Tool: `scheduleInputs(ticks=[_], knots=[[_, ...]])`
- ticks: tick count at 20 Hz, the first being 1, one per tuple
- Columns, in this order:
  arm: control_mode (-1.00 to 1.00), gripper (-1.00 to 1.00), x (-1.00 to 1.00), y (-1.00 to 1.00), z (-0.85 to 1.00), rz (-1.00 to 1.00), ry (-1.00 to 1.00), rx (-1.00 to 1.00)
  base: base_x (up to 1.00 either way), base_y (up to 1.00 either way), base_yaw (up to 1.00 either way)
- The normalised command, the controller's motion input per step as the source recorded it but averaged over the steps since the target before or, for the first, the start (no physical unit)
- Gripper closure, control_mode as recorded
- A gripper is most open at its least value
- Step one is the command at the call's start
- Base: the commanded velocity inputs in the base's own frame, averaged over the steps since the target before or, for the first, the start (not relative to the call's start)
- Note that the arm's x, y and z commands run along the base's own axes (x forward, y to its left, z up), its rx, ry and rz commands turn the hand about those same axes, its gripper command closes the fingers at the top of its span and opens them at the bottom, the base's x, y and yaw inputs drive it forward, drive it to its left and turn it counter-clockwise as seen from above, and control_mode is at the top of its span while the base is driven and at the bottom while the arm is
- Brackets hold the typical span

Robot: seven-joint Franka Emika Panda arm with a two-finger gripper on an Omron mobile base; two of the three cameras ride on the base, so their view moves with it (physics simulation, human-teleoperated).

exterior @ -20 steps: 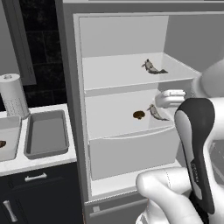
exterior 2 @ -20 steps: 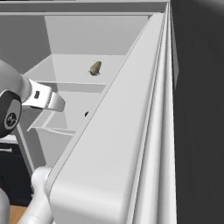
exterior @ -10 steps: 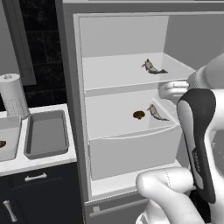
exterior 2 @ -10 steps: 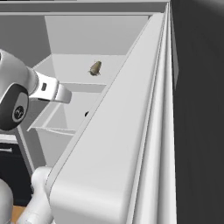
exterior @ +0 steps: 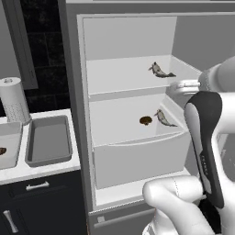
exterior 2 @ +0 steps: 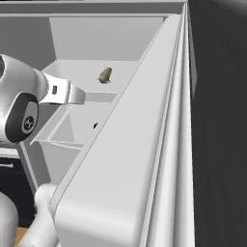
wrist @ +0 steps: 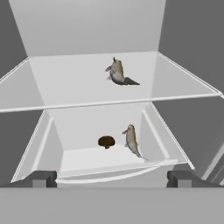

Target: Place one mushroom and one fish in each tupperware on the nearby counter, to pack two identical lunches.

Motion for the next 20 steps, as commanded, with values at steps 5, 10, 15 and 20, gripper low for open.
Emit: scheduleInputs(ticks=[5, 10, 15, 20], knots=[[-1.00, -1.00, 0.29, -0.22, 0.12, 0.00, 0.01, 0.02, 0.00, 0.00, 0.00], [-1.00, -1.00, 0.65, -0.01, -0.20, 0.00, 0.00, 0.00, 0.00, 0.00, 0.00], [-1.00, -1.00, 0.66, -0.08, 0.00, 0.00, 0.00, 0.00, 0.00, 0.00, 0.00], [-1.00, -1.00, 0.56, -0.18, 0.00, 0.01, 0.00, 0.00, 0.00, 0.00, 0.00]])
